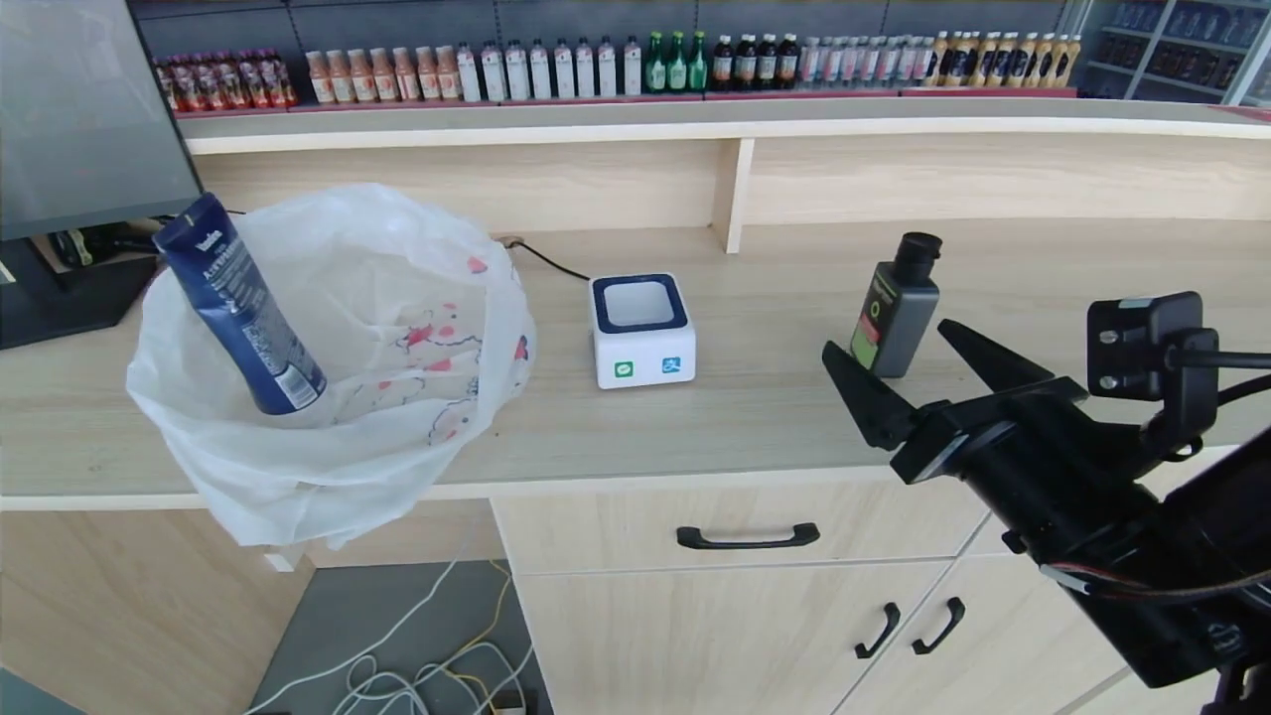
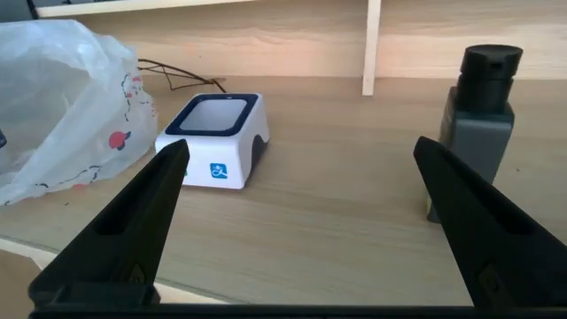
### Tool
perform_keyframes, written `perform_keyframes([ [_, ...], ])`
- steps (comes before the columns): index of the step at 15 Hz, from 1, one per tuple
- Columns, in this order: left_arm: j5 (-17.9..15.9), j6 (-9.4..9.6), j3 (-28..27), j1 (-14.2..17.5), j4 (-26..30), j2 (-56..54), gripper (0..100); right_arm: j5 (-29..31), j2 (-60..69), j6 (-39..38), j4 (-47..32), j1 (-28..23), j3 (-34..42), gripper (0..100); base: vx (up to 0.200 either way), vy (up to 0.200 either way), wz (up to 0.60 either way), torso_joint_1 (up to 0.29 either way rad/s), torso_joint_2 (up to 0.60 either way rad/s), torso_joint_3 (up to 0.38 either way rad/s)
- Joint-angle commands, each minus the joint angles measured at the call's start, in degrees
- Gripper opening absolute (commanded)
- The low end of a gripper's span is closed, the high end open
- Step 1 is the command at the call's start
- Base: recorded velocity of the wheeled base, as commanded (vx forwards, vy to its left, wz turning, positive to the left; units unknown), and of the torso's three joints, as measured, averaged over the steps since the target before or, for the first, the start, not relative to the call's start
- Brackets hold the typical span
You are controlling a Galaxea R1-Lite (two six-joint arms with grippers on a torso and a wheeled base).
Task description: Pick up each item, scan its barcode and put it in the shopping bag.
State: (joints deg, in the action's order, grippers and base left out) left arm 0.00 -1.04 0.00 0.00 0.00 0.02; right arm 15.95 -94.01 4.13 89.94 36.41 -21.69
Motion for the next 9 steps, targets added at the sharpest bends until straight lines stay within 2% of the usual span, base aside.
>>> perform_keyframes([
  [1,0.0,0.07,0.0,0.0,0.0,0.0,100,0.0,-0.4,0.0,0.1,-0.6,0.0,100,0.000,-0.200,0.00,0.007,0.00,0.002],
  [4,0.0,0.16,0.0,0.0,0.0,0.0,100,0.1,-1.4,0.1,0.1,-1.3,-0.7,100,0.000,-0.200,0.00,0.010,0.01,0.004],
  [9,0.0,0.60,0.0,0.0,0.0,0.0,100,0.1,-6.6,0.9,0.1,-2.9,-5.7,100,0.000,0.000,0.00,0.000,0.00,0.000],
])
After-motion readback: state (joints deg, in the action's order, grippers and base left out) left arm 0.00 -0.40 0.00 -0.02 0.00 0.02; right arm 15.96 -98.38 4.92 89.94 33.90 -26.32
